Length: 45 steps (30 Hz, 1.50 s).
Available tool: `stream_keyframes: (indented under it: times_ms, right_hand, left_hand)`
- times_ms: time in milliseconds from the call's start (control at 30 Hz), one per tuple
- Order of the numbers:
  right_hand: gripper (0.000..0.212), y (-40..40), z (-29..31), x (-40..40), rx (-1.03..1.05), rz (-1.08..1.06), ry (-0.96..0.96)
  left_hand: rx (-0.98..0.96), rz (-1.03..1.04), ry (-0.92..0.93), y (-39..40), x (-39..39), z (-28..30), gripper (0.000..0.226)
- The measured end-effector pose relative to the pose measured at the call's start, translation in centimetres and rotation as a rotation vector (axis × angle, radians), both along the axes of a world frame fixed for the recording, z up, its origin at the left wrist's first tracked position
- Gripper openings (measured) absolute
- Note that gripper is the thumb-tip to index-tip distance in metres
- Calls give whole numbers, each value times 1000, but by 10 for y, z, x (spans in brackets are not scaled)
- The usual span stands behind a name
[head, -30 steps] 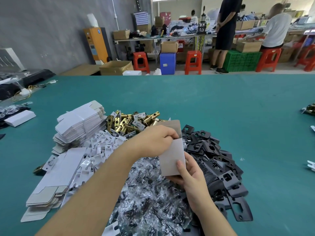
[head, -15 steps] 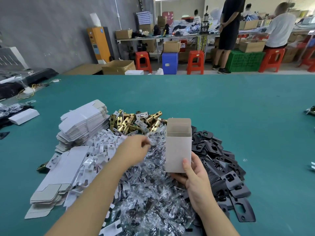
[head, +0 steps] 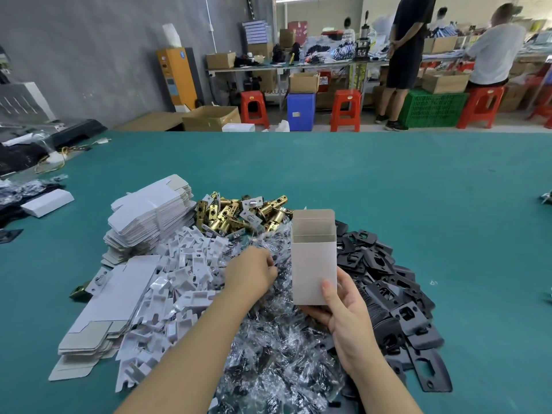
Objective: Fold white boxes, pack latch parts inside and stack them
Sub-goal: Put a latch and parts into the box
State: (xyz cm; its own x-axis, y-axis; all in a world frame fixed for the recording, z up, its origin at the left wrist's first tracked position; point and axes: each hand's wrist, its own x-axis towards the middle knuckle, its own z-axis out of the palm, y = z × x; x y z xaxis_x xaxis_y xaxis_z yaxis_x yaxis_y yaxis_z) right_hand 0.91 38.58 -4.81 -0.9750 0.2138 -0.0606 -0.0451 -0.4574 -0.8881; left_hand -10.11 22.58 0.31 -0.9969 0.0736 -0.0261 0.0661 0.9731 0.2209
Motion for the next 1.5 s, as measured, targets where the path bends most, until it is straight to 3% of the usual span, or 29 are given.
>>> stream_keyframes:
  times_ms: [267,400,533,833,967,1167,1333,1500]
  right_hand:
    - [48,1,1,0,-6,11,-4]
    - [47,1,1,0,-3,17,-7]
    - [46,1,1,0,1,21,-7]
    - [46,1,0,0,20,25,-9]
    - [49,1,0,0,30,28,-4]
    - [44,1,0,1,42,45,10]
    - [42,1,0,0,40,41,10]
    - [41,2,0,0,22,37,12]
  left_hand:
    - [130,58,106,-6,0,2,20]
    - [459,12,169,-16,3,16,16]
    - [1059,150,-58,-31,4,34,12]
    - [1274,39,-122,-45,16,62,12]
    - [1210,-133,57,-33,25,95,16]
    - [635,-293,304,5,38,114,12]
    - [391,-286,242,26,42,111,12]
    - [284,-309,175,34,44,108,17]
